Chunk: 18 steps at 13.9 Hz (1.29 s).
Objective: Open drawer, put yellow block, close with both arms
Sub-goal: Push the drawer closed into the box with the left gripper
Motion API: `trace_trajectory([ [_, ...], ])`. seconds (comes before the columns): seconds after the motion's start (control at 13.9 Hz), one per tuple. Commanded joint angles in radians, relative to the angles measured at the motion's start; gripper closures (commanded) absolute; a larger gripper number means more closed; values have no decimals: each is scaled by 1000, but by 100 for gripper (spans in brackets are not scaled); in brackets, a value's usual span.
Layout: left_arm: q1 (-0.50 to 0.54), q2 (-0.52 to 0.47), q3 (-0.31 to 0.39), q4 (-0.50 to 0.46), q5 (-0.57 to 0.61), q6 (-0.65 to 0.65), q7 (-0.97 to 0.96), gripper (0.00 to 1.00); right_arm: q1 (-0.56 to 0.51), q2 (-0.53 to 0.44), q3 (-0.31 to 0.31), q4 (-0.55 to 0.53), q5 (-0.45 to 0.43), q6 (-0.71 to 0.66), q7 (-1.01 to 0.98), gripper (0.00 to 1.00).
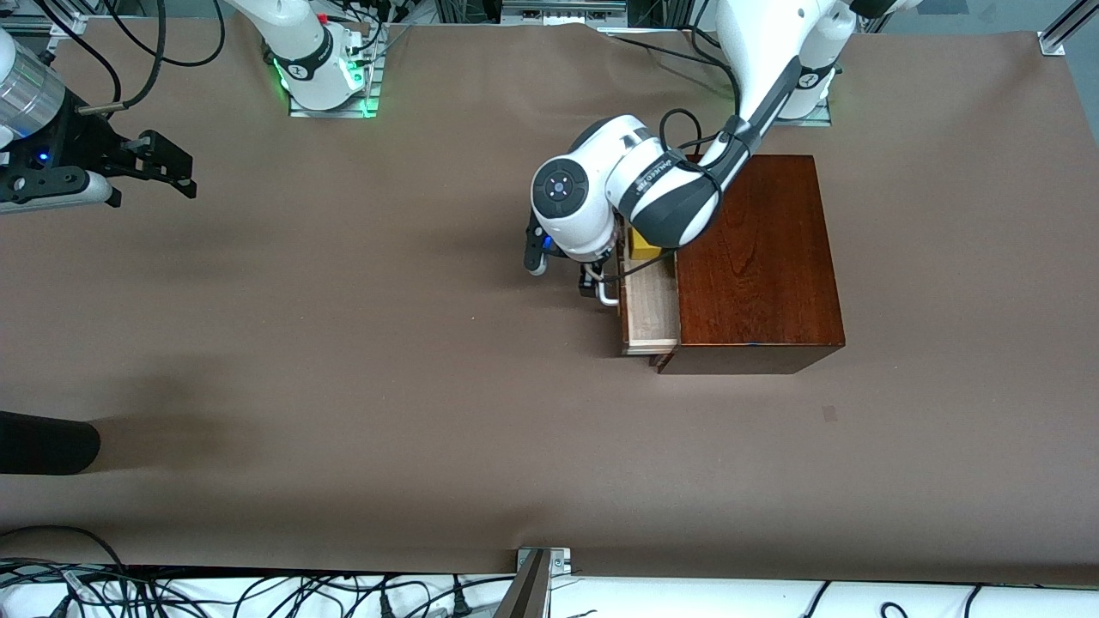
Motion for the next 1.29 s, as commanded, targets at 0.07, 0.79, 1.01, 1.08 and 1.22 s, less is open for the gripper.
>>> trace_trajectory([
  [0.07, 41, -16, 5, -19, 75, -127, 13, 0, 3, 8, 3, 25, -10, -25, 19, 0],
  [0.79, 59, -30, 5, -14, 106, -195, 4, 0, -2, 8, -2, 25, -9, -23, 19, 0],
  [1.01, 50, -47, -14, 13, 18, -190, -66, 0, -3, 8, -4, 25, -9, -23, 16, 0],
  [1.08, 50, -50, -17, 45, -30, -190, -135, 0, -5, 8, -4, 25, -9, -23, 15, 0],
  [1.22, 53, -80, -18, 91, -94, -193, -226, 0, -5, 8, -4, 25, -9, -23, 15, 0],
])
